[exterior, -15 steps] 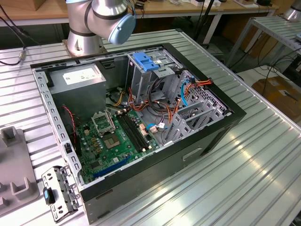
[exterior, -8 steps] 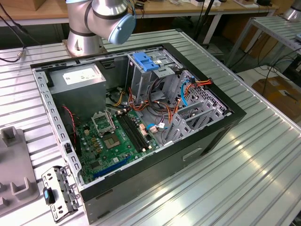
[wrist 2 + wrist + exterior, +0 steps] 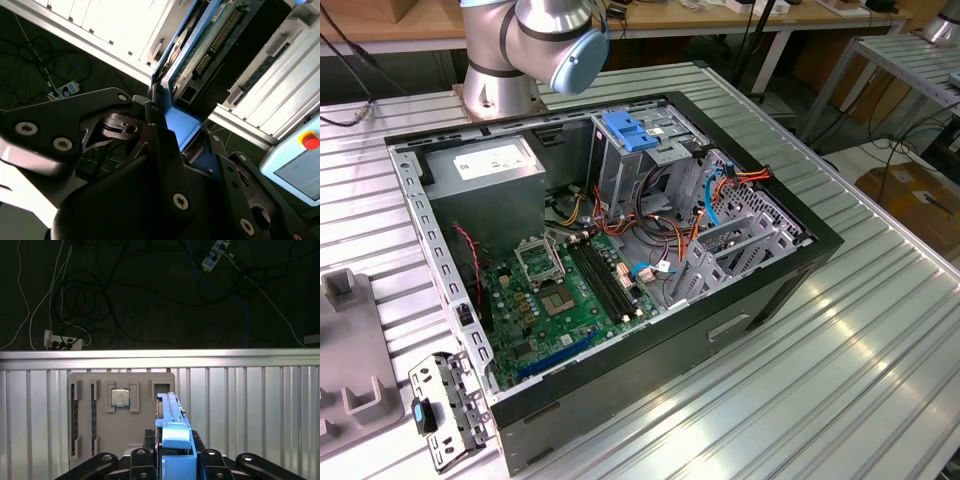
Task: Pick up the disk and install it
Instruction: 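Pick up the disk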
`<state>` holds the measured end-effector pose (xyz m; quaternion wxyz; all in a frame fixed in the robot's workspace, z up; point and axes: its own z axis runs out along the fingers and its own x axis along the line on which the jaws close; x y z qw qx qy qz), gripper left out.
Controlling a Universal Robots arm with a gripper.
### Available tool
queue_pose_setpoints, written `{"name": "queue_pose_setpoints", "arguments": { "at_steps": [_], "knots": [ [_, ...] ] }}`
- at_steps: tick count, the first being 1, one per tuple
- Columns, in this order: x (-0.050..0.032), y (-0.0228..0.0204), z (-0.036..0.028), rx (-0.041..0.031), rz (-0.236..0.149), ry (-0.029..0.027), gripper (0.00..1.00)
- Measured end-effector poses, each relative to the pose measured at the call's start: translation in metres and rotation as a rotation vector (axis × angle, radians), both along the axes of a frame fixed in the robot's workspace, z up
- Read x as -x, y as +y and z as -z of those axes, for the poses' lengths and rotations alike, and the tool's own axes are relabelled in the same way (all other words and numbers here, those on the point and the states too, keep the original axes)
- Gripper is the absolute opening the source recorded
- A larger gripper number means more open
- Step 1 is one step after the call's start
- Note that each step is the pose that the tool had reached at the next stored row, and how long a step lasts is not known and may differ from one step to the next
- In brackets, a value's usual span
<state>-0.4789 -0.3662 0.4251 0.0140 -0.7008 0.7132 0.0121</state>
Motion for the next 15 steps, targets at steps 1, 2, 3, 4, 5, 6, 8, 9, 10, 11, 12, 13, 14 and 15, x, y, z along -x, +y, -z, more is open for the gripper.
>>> {"name": "queue_pose_setpoints", "arguments": {
  "at_steps": [1, 2, 3, 4, 5, 6, 8, 9, 10, 11, 12, 13, 14, 15],
  "knots": [
    [0.0000, 0.0000, -0.0019, 0.0000, 0.000, 0.0000, 0.37],
    [0.0000, 0.0000, -0.0036, 0.0001, 0.000, 0.0001, 0.37],
    [0.0000, 0.0000, -0.0057, 0.0000, 0.000, 0.0000, 0.37],
    [0.0000, 0.0000, -0.0072, 0.0000, 0.000, 0.0000, 0.37],
    [0.0000, 0.0000, -0.0088, 0.0000, 0.000, 0.0001, 0.37],
    [0.0000, 0.0000, -0.0100, 0.0001, 0.000, 0.0001, 0.37],
    [0.0000, 0.0000, -0.0122, 0.0000, 0.000, 0.0000, 0.37],
    [0.0000, 0.0000, -0.0136, 0.0000, 0.000, 0.0000, 0.37],
    [-0.0001, 0.0000, -0.0149, 0.0001, 0.000, 0.0001, 0.37],
    [-0.0001, 0.0000, -0.0172, 0.0000, 0.000, 0.0001, 0.37],
    [-0.0001, 0.0000, -0.0199, 0.0001, 0.000, 0.0001, 0.37],
    [-0.0001, 0.0000, -0.0217, 0.0000, 0.000, 0.0001, 0.37],
    [-0.0001, 0.0000, -0.0231, 0.0000, 0.000, 0.0001, 0.37],
    [-0.0001, 0.0000, -0.0255, 0.0000, 0.000, 0.0001, 0.37]
  ]
}}
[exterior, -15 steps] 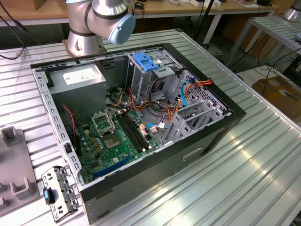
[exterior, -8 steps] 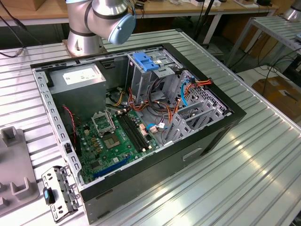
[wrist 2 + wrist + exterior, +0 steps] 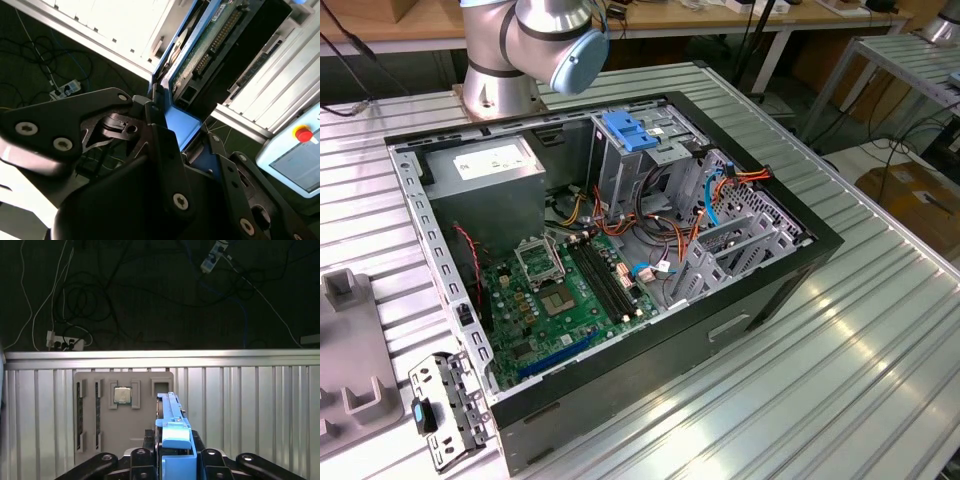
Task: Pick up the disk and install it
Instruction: 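Pick up the disk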
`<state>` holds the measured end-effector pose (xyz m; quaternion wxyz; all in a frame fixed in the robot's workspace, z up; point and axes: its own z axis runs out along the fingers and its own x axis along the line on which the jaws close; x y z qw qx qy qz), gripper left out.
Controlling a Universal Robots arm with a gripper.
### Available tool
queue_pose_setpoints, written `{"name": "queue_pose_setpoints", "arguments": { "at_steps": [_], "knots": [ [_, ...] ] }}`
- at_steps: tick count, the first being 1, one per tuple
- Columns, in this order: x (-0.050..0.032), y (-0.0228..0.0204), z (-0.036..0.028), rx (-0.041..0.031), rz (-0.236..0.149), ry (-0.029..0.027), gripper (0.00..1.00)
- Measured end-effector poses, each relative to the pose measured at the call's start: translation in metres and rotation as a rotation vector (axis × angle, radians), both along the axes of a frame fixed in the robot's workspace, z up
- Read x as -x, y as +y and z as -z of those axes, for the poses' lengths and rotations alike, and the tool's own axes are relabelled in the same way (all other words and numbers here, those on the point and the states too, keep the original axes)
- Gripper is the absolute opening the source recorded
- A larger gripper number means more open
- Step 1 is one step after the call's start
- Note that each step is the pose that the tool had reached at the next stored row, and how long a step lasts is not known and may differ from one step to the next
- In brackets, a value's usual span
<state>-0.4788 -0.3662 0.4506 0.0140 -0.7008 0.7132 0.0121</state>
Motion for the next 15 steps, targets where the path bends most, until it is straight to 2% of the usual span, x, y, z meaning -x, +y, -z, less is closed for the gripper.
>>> {"name": "queue_pose_setpoints", "arguments": {
  "at_steps": [8, 15],
  "knots": [
    [-0.0002, 0.0000, -0.0172, 0.0000, 0.000, 0.0000, 0.37],
    [-0.0002, 0.0000, -0.0293, 0.0000, 0.000, 0.0001, 0.37]
  ]
}}
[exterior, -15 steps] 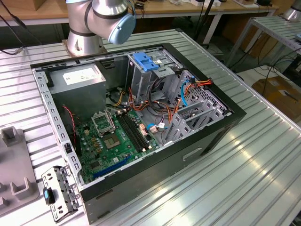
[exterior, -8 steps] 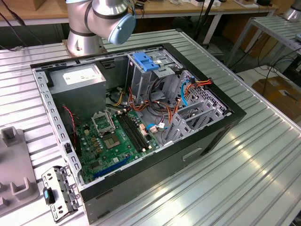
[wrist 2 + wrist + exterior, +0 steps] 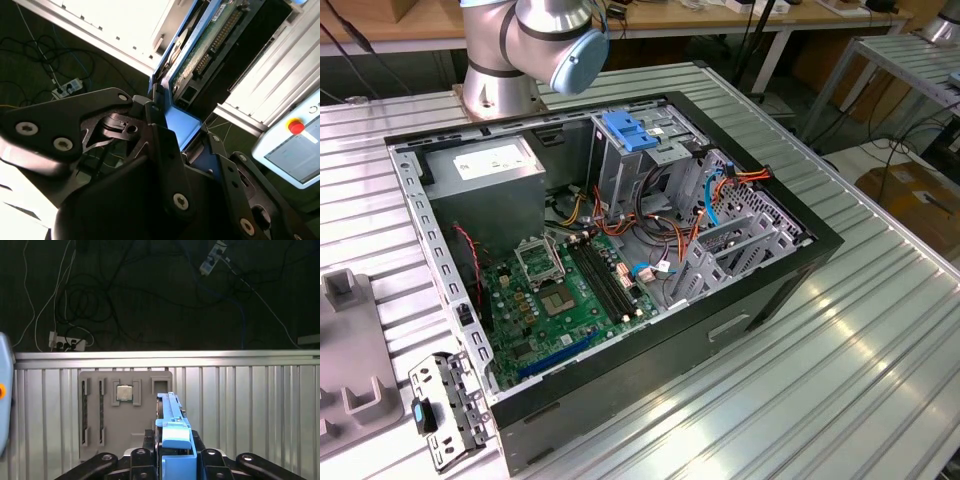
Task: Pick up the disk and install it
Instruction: 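Pick up the disk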
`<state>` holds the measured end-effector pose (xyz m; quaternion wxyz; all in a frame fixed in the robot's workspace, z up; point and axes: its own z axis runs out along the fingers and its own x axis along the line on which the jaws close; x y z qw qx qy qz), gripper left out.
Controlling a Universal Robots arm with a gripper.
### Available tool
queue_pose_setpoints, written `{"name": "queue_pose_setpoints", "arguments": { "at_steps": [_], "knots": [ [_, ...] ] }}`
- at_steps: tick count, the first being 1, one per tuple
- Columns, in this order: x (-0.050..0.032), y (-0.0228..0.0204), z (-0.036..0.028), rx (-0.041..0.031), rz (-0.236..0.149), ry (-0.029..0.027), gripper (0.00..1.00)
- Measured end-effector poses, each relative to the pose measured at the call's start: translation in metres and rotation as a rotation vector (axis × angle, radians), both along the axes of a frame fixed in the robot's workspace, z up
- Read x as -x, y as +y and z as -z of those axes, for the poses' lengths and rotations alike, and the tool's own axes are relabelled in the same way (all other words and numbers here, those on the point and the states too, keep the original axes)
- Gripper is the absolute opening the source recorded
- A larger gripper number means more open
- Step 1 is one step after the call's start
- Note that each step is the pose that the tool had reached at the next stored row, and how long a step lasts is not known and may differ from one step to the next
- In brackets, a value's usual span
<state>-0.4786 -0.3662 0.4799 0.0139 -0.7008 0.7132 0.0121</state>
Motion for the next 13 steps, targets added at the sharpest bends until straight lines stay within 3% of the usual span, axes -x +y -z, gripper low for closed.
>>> {"name": "queue_pose_setpoints", "arguments": {
  "at_steps": [4, 13],
  "knots": [
    [0.0000, 0.0000, -0.0125, 0.0000, 0.000, 0.0000, 0.37],
    [-0.0001, 0.0000, -0.0289, 0.0000, 0.000, 0.0000, 0.37]
  ]
}}
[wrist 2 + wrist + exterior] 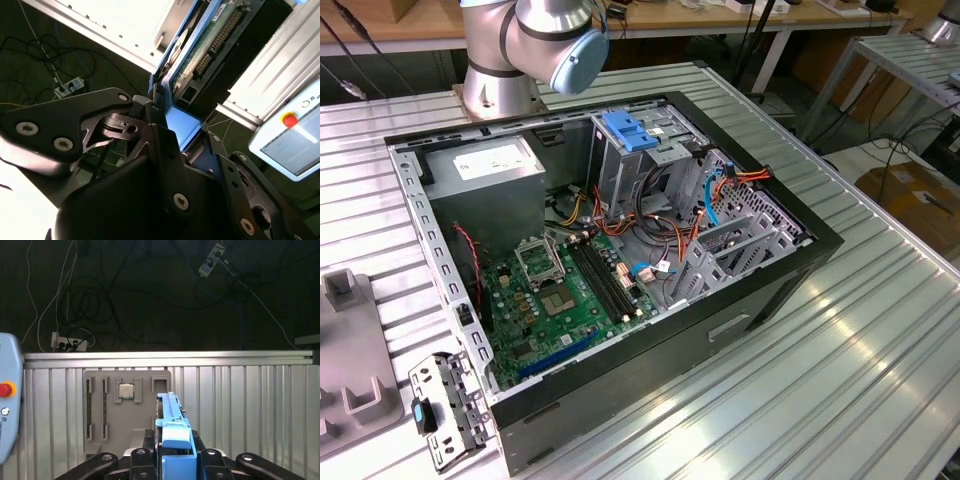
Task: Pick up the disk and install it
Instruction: 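Pick up the disk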
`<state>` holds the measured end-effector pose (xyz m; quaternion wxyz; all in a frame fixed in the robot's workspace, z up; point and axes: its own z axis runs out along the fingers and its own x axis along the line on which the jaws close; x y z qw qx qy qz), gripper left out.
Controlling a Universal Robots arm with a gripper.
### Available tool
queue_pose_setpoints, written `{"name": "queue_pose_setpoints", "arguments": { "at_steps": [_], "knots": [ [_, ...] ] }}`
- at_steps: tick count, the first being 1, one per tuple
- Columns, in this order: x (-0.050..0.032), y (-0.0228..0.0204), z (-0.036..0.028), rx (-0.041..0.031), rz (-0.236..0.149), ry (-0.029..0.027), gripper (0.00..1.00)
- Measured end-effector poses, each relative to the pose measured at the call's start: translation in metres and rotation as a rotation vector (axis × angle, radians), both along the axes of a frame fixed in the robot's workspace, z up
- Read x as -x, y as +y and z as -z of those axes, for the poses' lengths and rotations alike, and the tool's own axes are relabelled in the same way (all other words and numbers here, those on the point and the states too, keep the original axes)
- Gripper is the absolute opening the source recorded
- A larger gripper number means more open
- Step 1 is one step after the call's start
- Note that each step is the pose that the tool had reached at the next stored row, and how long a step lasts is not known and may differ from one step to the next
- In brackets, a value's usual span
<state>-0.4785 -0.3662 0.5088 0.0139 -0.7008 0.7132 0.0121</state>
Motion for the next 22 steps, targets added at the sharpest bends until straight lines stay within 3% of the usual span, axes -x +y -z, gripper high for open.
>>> {"name": "queue_pose_setpoints", "arguments": {
  "at_steps": [11, 22],
  "knots": [
    [-0.0004, 0.0000, -0.0015, -0.0001, 0.000, -0.0002, 0.37],
    [-0.0080, 0.0000, -0.0016, 0.0000, 0.000, -0.0001, 0.37]
  ]
}}
